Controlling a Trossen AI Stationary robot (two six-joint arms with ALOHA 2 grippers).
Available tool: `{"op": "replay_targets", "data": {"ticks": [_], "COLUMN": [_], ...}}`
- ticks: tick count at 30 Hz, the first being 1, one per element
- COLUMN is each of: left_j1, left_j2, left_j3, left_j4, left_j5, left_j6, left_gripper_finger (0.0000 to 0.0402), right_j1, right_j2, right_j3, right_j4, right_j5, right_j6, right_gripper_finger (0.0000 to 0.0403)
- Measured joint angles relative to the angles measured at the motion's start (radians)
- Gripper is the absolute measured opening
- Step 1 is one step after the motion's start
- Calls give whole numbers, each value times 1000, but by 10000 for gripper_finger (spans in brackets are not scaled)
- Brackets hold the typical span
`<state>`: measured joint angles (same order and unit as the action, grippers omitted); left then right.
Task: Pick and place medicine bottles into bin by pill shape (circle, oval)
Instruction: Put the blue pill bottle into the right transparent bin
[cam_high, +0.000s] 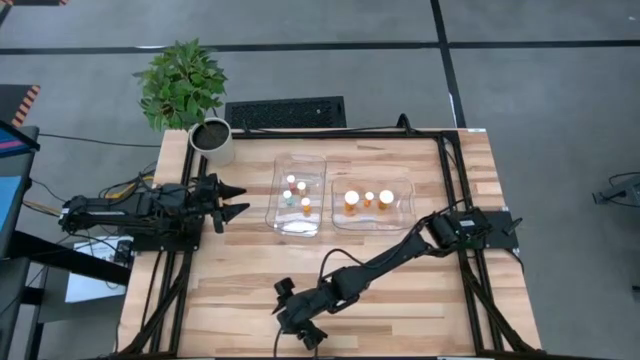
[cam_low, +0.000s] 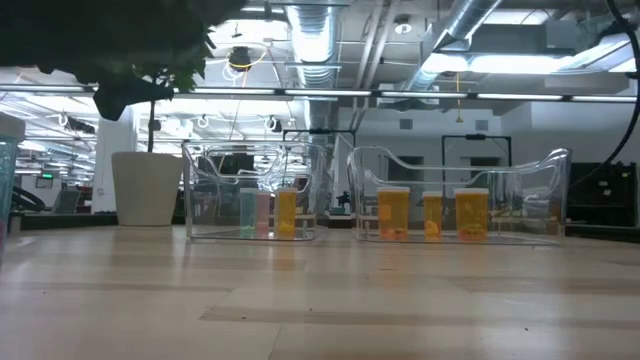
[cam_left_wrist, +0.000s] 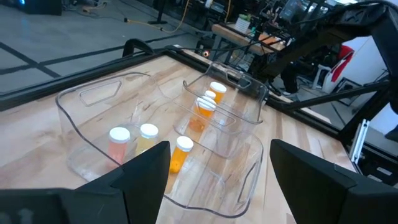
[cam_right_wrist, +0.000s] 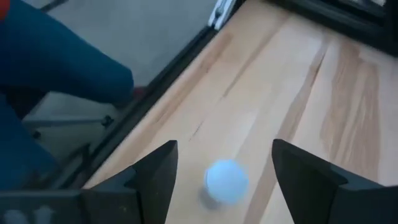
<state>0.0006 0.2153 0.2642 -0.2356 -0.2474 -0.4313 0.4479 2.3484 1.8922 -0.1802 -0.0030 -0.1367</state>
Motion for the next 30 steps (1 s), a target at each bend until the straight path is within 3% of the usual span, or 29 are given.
{"op": "replay_targets", "data": {"ticks": [30], "left_j1": [0], "left_j2": [1], "left_j3": [0], "left_j4": [-21], "left_j5": [-3], "left_j6": [0], "left_gripper_finger": [270], "right_j1": [-19], "right_j2": [-3], "right_j3": [2], "right_j4": [-22], "right_j5": [-24], "right_j6": [31], "right_gripper_finger": [271]}}
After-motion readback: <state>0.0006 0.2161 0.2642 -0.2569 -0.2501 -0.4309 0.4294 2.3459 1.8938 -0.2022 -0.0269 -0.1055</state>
